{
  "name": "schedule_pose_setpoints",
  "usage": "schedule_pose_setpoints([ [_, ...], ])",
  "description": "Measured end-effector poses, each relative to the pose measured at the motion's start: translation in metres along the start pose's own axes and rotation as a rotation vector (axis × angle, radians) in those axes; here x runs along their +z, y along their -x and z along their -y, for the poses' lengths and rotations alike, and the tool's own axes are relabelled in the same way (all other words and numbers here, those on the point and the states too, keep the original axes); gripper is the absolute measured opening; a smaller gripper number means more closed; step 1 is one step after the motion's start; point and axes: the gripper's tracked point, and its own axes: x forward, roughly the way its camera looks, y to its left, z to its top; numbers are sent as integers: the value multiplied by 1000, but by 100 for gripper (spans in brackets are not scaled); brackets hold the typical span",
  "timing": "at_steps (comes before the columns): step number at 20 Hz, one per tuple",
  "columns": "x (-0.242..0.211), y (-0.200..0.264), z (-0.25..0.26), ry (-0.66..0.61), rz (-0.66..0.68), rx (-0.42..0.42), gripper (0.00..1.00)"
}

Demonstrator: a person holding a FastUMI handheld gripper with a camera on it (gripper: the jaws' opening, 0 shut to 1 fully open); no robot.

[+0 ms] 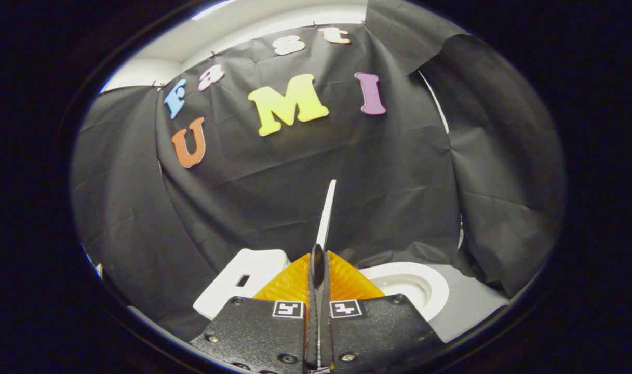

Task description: Open the toilet lid.

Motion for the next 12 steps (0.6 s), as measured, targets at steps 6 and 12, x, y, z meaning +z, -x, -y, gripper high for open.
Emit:
schedule_pose_setpoints([
  [6, -1, -4, -45, 67, -5, 35, 5],
  [12, -7, -11, -87, 120, -12, 66, 6],
])
